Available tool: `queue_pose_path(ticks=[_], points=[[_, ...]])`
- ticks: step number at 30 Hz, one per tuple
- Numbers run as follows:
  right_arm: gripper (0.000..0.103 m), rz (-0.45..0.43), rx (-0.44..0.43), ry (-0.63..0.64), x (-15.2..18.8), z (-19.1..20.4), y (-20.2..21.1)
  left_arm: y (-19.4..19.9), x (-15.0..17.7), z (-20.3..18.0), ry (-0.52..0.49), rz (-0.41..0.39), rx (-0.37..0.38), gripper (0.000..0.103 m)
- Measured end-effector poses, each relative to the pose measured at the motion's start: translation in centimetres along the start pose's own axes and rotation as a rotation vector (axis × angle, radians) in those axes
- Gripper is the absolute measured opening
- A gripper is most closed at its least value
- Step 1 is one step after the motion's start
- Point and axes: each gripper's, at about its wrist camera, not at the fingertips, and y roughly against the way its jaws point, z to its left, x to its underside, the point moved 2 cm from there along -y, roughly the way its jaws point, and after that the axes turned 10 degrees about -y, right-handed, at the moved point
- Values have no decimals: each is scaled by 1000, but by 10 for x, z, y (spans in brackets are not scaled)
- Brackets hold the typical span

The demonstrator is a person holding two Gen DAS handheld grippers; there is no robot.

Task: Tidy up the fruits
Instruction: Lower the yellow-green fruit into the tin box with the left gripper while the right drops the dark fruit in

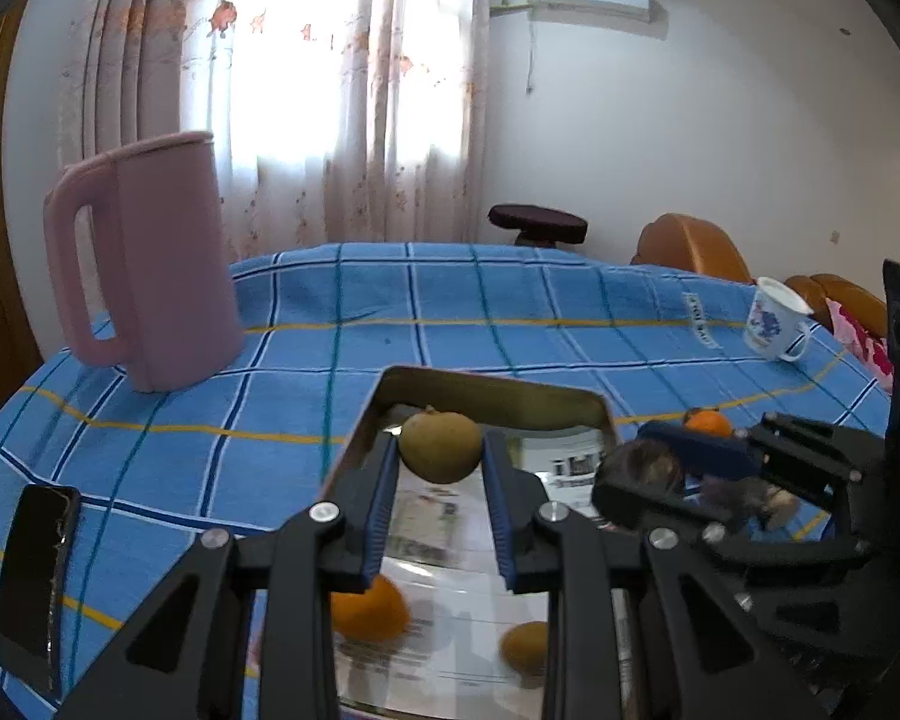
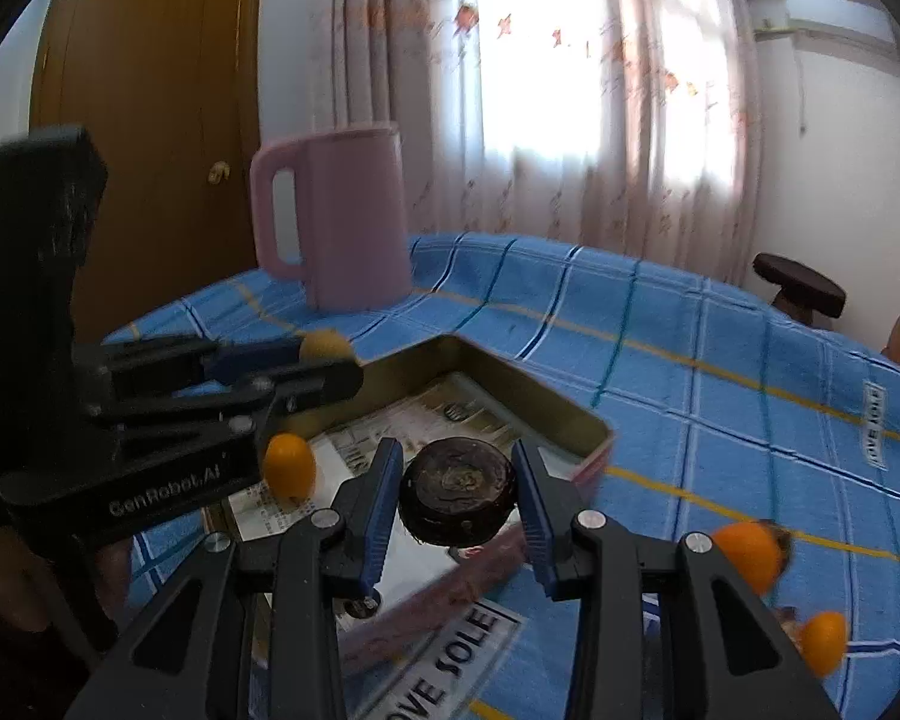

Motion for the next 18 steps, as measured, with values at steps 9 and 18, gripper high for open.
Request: queue_pose_path(ticks=[9,18], points=[[40,115,-24,10,9,11,-30,-16,7,5,-1,55,7,30],[57,19,50,-8,13,-5,19,2,3,-4,1,5,-5,60]])
